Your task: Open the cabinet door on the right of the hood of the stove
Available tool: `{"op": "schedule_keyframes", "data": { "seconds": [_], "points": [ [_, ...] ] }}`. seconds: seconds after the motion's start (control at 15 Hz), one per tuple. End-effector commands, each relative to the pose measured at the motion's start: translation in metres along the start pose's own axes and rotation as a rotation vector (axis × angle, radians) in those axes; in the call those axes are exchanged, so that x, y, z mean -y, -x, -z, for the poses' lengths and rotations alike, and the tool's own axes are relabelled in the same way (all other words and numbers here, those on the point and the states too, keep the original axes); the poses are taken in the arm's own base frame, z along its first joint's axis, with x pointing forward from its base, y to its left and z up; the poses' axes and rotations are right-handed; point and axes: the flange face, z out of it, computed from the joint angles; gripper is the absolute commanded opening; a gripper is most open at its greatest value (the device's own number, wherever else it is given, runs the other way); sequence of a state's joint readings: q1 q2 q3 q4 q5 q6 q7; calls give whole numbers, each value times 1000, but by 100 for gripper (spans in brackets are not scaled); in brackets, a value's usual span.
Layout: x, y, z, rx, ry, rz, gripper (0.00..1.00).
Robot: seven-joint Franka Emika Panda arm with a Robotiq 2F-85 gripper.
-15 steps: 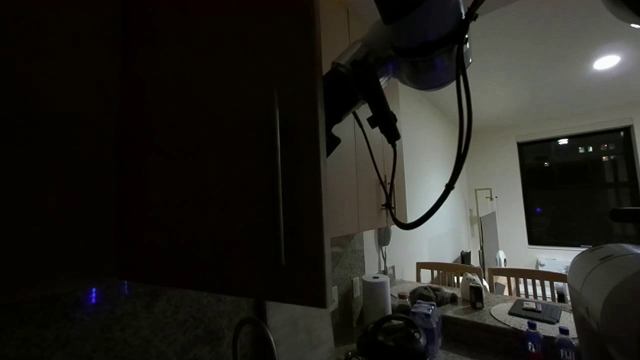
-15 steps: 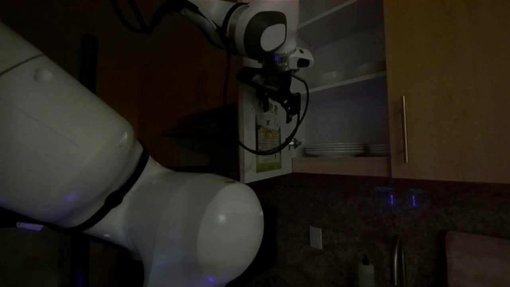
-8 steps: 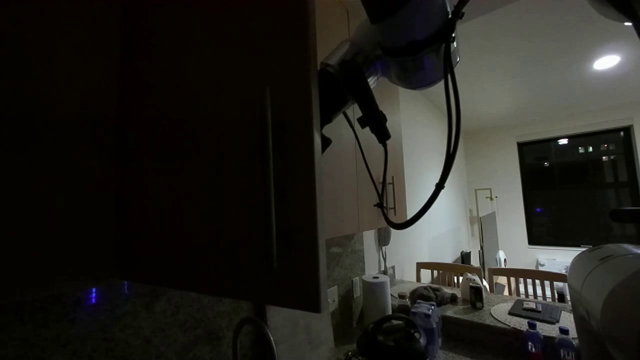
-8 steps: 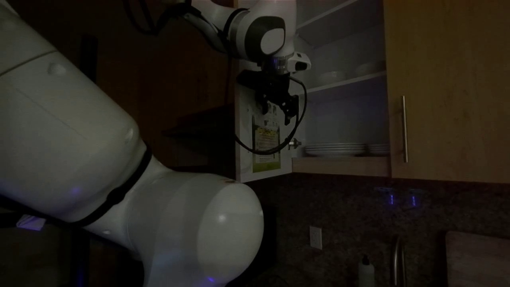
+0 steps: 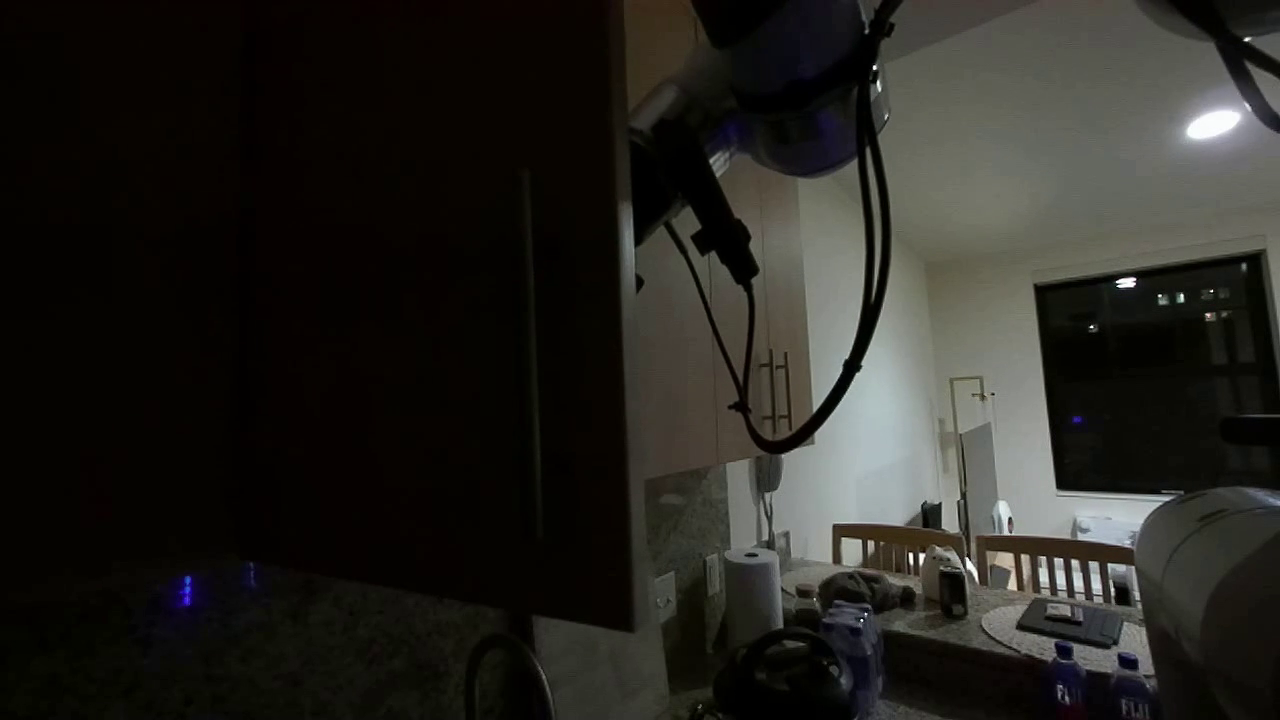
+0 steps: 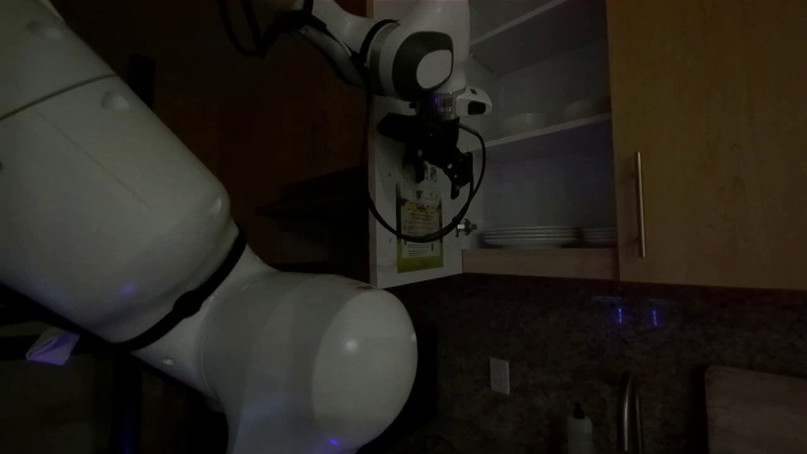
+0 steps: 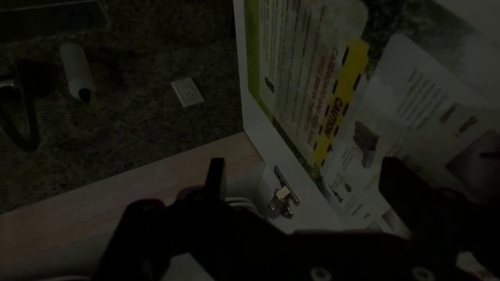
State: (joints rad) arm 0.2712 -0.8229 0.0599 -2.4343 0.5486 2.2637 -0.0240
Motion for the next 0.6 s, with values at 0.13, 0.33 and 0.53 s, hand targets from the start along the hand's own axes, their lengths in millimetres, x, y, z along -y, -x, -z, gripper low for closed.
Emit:
{"op": "schedule_keyframes", "data": {
  "seconds": [0.13,0.33,0.53],
  "points": [
    [12,-12,-11,8,4,32,100],
    [14,-14,-14,18,-10,50,100],
    [17,-15,-16,30,-29,79,100]
  ]
}}
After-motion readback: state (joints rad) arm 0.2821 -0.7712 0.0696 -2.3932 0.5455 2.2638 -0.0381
